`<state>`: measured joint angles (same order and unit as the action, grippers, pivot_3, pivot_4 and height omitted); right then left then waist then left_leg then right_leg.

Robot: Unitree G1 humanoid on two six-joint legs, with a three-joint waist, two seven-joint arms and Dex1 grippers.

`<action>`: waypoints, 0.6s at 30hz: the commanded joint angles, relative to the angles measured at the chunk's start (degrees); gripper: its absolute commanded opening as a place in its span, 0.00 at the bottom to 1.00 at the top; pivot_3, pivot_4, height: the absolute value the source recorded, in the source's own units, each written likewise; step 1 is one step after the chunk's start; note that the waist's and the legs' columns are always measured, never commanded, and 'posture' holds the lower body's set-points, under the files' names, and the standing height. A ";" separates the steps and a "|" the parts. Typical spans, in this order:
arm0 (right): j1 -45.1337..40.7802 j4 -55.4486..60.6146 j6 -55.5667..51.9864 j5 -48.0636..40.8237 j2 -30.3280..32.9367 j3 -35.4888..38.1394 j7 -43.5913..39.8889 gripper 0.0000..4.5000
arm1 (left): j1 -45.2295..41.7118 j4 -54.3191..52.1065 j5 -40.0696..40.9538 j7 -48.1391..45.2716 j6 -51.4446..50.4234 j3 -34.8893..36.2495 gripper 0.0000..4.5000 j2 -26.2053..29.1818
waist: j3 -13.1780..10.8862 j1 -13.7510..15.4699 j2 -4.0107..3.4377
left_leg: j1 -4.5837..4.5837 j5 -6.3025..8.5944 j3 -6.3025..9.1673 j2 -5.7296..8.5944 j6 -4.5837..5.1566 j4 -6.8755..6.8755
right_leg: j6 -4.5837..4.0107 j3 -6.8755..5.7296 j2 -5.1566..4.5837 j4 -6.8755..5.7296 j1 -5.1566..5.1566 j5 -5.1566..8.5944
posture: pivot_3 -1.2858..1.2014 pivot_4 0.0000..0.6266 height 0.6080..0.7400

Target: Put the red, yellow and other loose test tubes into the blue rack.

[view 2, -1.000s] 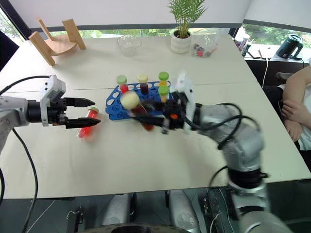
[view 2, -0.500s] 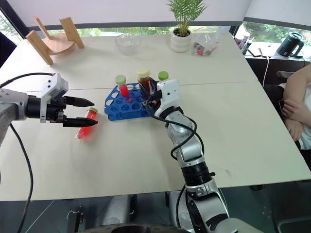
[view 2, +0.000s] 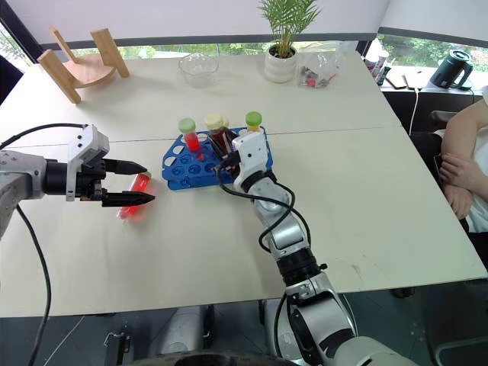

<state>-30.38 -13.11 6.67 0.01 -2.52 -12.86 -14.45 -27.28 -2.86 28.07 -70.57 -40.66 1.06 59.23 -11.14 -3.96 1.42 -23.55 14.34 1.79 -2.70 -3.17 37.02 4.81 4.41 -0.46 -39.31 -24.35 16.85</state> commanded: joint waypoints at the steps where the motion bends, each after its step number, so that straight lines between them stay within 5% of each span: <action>1: -0.89 -2.41 2.87 1.01 -1.22 -0.52 0.26 0.20 | -0.04 -1.41 0.50 0.51 0.28 2.35 1.00 0.36 | 0.00 0.00 0.00 | 0.00 0.00 0.00 0.00 0.00 0.00 | 0.00 0.00 0.00 0.00 0.00 0.00 | 0.52 0.24 1.00; 12: -0.10 -2.91 3.92 0.96 -2.15 -0.18 0.59 0.20 | 0.28 -0.98 0.60 1.11 0.63 2.28 1.00 -0.07 | 0.00 -0.05 0.00 | 0.04 -0.01 -0.01 0.00 -0.02 0.02 | 0.00 0.01 0.00 -0.06 0.02 0.00 | 0.52 0.24 1.00; 13: 0.19 -2.40 3.71 0.77 -2.25 -0.36 0.36 0.42 | 0.25 -0.89 0.59 1.15 0.66 2.30 1.00 -0.17 | 0.00 -0.05 0.00 | 0.04 -0.01 -0.01 0.00 -0.02 0.02 | 0.00 0.01 0.00 -0.06 0.02 0.00 | 0.52 0.24 1.00; 18: 1.70 0.84 2.71 0.84 -2.39 -0.93 0.39 0.96 | 0.10 -0.57 0.58 1.55 0.71 2.73 1.00 -0.67 | 0.00 -0.03 0.00 | 0.04 -0.01 0.00 0.00 -0.02 0.00 | 0.00 0.01 0.00 -0.06 0.02 0.00 | 0.52 0.24 1.00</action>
<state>-28.56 -16.15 8.94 1.00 -3.79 -13.43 -14.02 -27.04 -2.95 28.13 -69.44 -40.65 1.18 58.38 -11.14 -3.99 1.41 -23.51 14.33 1.79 -2.70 -3.19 37.02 4.81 4.42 -0.46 -39.37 -24.33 16.85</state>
